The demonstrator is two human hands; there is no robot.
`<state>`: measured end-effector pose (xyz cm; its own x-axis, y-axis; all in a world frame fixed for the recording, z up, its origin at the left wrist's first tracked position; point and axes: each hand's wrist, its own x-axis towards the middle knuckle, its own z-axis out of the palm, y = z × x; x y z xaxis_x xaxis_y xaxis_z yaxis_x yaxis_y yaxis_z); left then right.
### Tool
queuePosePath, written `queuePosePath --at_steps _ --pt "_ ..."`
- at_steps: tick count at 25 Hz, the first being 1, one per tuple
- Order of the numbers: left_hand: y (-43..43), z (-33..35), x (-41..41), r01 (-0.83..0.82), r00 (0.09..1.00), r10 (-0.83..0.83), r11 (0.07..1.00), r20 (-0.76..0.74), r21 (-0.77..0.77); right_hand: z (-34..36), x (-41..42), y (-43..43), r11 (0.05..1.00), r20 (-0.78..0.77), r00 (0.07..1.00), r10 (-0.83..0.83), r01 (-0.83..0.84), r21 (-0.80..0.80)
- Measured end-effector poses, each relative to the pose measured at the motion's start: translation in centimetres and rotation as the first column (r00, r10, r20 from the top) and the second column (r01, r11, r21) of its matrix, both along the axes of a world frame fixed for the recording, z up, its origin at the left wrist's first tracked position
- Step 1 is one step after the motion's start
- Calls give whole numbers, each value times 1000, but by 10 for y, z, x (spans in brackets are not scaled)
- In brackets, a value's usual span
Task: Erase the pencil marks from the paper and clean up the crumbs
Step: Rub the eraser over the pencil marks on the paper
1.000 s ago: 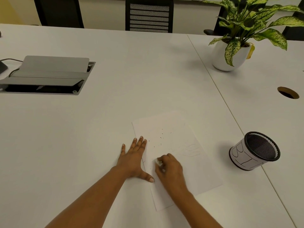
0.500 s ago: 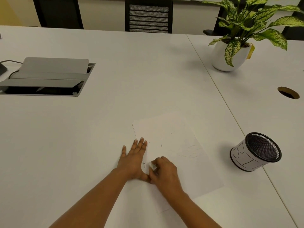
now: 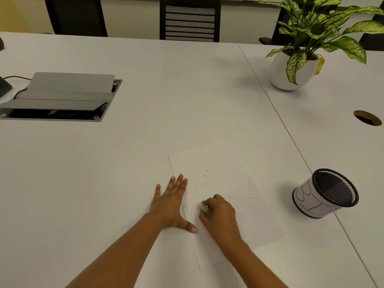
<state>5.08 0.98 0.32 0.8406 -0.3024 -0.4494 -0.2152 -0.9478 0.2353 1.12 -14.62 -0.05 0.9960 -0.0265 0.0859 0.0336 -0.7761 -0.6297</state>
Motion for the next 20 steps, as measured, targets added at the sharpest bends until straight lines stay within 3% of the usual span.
queuePosePath --at_steps 11,16,20 --pt "-1 1 -1 6 1000 -6 1000 13 -10 11 34 -38 951 -29 951 -307 308 43" --pt "-1 -1 -1 -2 1000 2 1000 11 -15 -1 5 20 999 -4 1000 -14 14 50" --pt "-1 -1 -1 -8 1000 8 1000 6 -12 1 22 -2 997 -7 997 -73 73 37"
